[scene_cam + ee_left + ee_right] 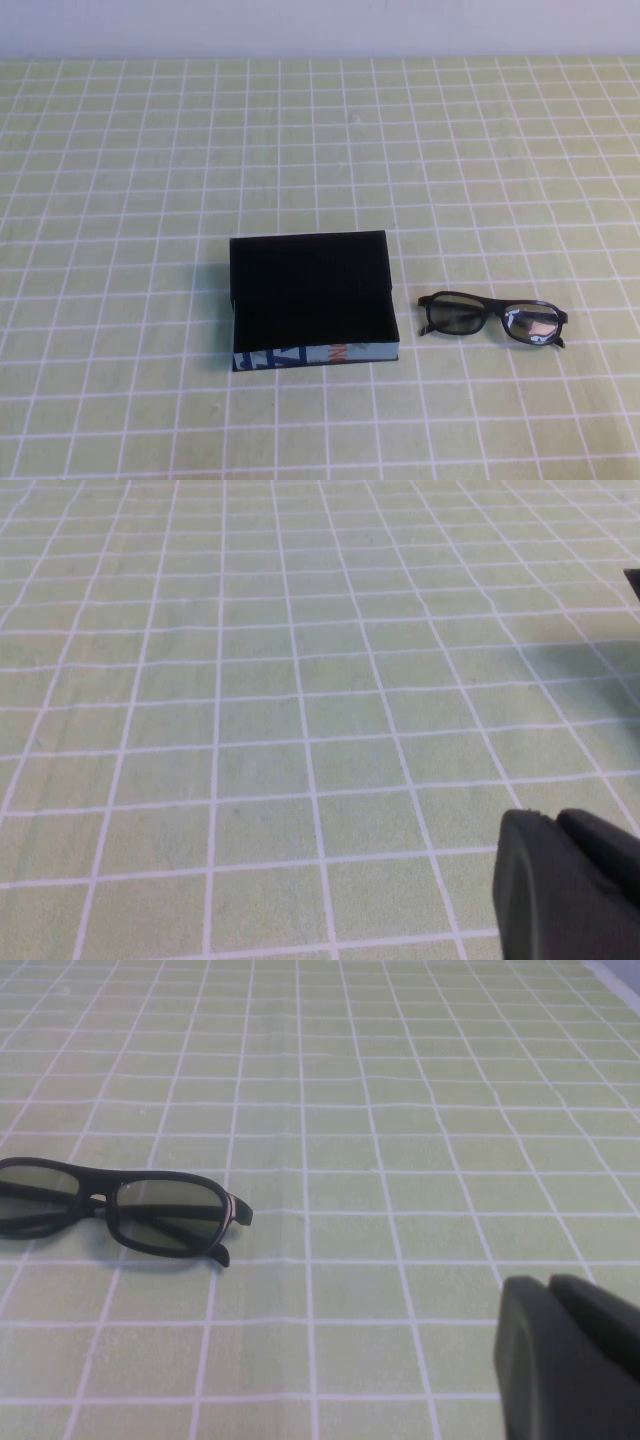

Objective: Return glasses to glasses case

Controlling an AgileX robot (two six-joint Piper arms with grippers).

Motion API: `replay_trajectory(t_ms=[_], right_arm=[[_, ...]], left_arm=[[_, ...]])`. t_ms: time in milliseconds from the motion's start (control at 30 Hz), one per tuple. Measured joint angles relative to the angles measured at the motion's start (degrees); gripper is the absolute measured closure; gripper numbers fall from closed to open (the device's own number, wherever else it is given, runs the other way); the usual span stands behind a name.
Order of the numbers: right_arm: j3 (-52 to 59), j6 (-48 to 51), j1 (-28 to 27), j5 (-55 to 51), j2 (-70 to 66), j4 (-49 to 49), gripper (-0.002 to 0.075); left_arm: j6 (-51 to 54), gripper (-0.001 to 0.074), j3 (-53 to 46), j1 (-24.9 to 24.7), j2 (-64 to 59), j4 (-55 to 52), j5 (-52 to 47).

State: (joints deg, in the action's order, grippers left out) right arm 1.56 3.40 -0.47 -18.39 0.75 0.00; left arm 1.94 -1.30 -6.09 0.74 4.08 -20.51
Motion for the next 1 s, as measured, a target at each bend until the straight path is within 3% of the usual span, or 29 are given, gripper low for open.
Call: replay_trajectory(t_ms=[1000], right_arm=[[0.00,0.00,0.00,0.00,0.00,0.00,0.0743]], left_arm=[[2.30,0.0738,0.00,0.00,0.00,-3.55,0.00]])
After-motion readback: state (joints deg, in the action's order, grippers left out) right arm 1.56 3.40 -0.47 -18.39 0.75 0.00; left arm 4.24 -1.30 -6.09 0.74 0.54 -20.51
